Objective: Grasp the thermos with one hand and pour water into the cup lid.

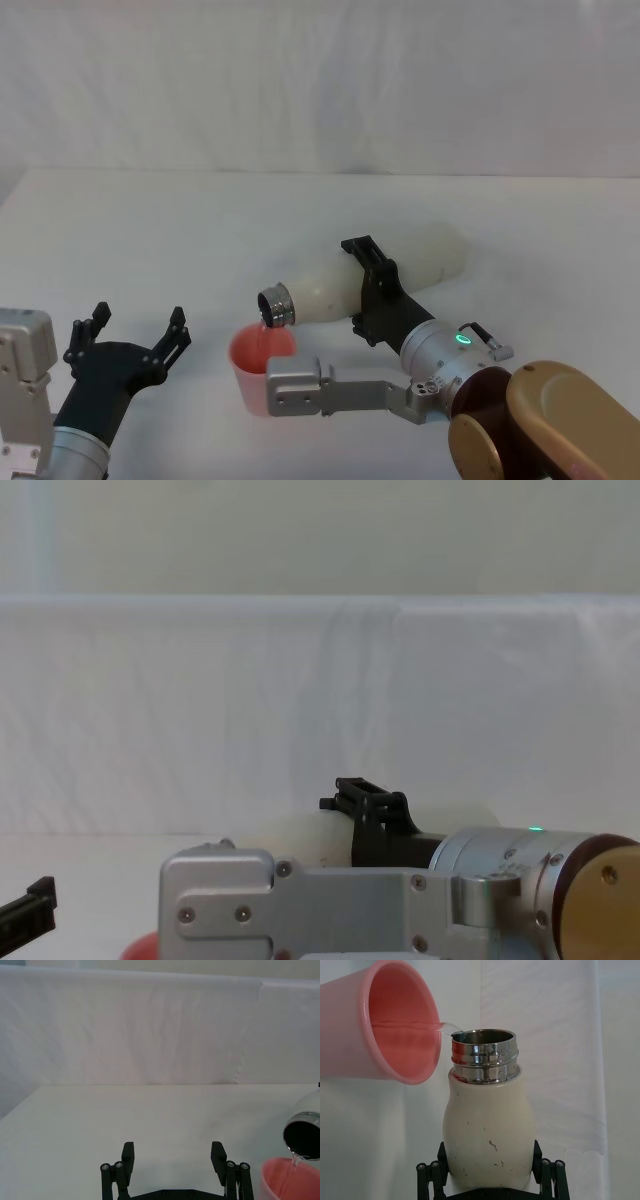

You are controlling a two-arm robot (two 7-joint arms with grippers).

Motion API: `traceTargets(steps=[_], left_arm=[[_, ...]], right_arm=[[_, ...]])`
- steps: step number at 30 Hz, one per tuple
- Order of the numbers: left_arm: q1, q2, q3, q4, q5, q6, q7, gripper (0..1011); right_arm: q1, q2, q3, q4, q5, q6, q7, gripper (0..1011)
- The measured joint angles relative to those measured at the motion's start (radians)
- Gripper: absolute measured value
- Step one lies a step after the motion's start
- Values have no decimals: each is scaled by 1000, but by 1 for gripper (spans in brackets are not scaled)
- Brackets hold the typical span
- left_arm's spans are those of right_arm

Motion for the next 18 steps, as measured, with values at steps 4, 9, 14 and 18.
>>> traceTargets(steps=[4,9,14,18], left_arm=[[0,0,0,0,0,0,0,1001],[0,0,0,0,0,0,0,1001],[0,0,0,0,0,0,0,1001],[0,0,0,0,0,0,0,1001]], right_arm=[[-1,0,0,-1,-1,0,1,961],[-3,0,1,-3,-2,1,1,961],[-4,0,1,-4,-3,1,1,961],[-5,0,2,-4,-4,1,1,961]])
